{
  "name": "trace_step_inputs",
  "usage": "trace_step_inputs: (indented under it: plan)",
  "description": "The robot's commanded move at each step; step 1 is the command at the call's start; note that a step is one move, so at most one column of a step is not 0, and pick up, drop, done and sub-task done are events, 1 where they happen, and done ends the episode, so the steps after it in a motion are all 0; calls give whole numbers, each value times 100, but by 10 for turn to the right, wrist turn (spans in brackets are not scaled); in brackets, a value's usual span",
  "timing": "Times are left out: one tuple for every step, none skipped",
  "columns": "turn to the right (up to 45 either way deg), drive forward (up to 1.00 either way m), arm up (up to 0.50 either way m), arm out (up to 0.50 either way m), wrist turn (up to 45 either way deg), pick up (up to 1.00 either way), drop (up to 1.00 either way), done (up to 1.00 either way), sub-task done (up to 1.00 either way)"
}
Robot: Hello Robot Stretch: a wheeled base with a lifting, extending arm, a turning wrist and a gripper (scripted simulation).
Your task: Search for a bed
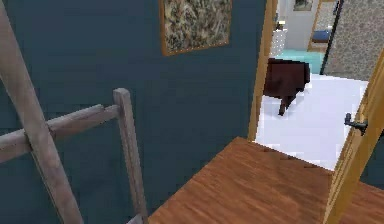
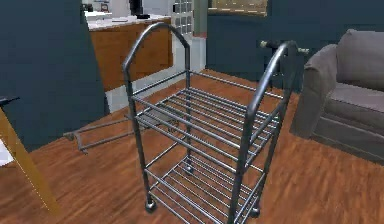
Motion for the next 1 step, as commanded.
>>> trace_step_inputs:
  plan:
    - [240,0,0,0,0,0,0,0,0]
